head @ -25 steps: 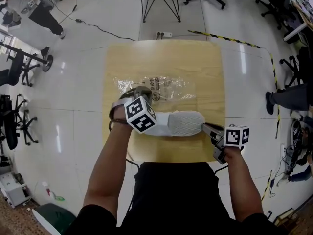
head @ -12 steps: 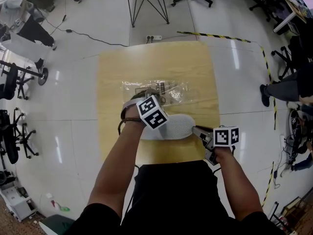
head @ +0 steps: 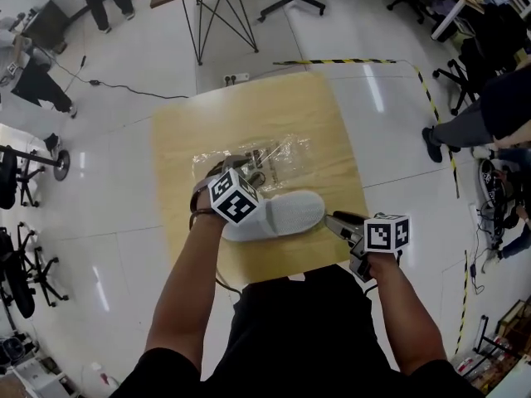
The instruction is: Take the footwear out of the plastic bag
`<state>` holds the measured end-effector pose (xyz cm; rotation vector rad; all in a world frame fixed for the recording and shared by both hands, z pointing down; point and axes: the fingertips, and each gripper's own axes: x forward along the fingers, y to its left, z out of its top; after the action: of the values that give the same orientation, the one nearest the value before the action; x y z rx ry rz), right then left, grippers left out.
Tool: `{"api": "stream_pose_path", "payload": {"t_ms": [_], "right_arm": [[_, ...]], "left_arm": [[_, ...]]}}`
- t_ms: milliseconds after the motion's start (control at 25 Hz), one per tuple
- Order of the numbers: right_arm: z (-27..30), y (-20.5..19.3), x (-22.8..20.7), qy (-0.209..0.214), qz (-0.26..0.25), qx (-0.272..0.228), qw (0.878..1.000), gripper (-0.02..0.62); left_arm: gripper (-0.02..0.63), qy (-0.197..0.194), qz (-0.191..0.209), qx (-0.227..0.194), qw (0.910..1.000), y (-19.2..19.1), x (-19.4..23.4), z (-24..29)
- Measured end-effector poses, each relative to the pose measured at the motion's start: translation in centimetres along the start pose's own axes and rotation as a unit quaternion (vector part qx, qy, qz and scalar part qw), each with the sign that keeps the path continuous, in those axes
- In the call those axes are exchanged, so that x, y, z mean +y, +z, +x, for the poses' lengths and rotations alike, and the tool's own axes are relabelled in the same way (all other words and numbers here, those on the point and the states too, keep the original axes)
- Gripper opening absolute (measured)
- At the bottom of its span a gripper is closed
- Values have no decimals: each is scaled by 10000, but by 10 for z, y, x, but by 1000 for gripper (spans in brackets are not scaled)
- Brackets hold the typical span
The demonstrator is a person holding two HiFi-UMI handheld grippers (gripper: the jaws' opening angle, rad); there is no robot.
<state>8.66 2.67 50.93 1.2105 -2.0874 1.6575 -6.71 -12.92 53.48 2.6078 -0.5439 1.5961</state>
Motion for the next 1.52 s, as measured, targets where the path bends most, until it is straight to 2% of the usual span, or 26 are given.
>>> {"api": "stream_pose_path", "payload": {"t_ms": [160,280,360,400,440,520,600,680,720,800,840,880,920,1040,1080,1200,1280,1400,1520], "right_arm": [[-19,-11,7,-86,20,-298,9995,155],[-37,-21,22,261,35,-684,9973,113],[-48,-26,33,492,108,-1005,9937,68],[-53,-29,40,578,130,-1175,9913,23],[-59,-32,46,637,124,-1311,9892,0],[-69,-40,56,682,23,-1410,9877,0],[-83,-52,71,720,-193,-1390,9875,0],[-101,-62,91,769,-577,-1424,9851,1],[-112,-68,102,801,-822,-1465,9825,1],[-138,-85,124,848,-1373,-1517,9752,0],[-152,-96,132,849,-1650,-1508,9710,0],[-166,-109,139,833,-1905,-1481,9669,0],[-179,-124,142,807,-2118,-1449,9631,0],[-213,-178,136,702,-2408,-1380,9582,0],[-224,-195,128,667,-2395,-1368,9589,0],[-252,-239,102,662,-2105,-1306,9666,0],[-264,-262,99,726,-2006,-1265,9688,0],[-281,-277,112,772,-2249,-1346,9620,0],[-294,-270,129,738,-2513,-1552,9525,0]], "left_arm": [[189,64,-51,-344,9994,0,-3,-23],[171,64,-382,-794,9961,3,-19,-47],[150,51,-712,-1223,9899,3,-33,-73],[128,34,-888,-1454,9854,2,-43,-90],[90,-3,-1047,-1683,9802,1,-56,-110],[22,-151,-1293,-2078,9695,-1,-95,-149],[8,-340,-1610,-2278,9597,-6,-145,-179],[8,-401,-2149,-2332,9475,-17,-192,-199],[7,-401,-2491,-2370,9382,-23,-212,-207],[6,-416,-3162,-2537,9132,-29,-249,-222],[6,-415,-3400,-2634,9018,-28,-266,-228],[6,-378,-3535,-2711,8945,-27,-283,-235],[6,-285,-3557,-2746,8929,-25,-298,-241],[6,278,-3184,-2684,9087,-25,-348,-265],[6,416,-3088,-2698,9111,-23,-366,-272],[6,349,-3182,-2814,9046,-14,-424,-288],[8,277,-3320,-2741,9021,-18,-455,-297],[6,314,-3465,-2589,9011,-30,-480,-308],[6,307,-3546,-2585,8980,-32,-483,-317]]}}
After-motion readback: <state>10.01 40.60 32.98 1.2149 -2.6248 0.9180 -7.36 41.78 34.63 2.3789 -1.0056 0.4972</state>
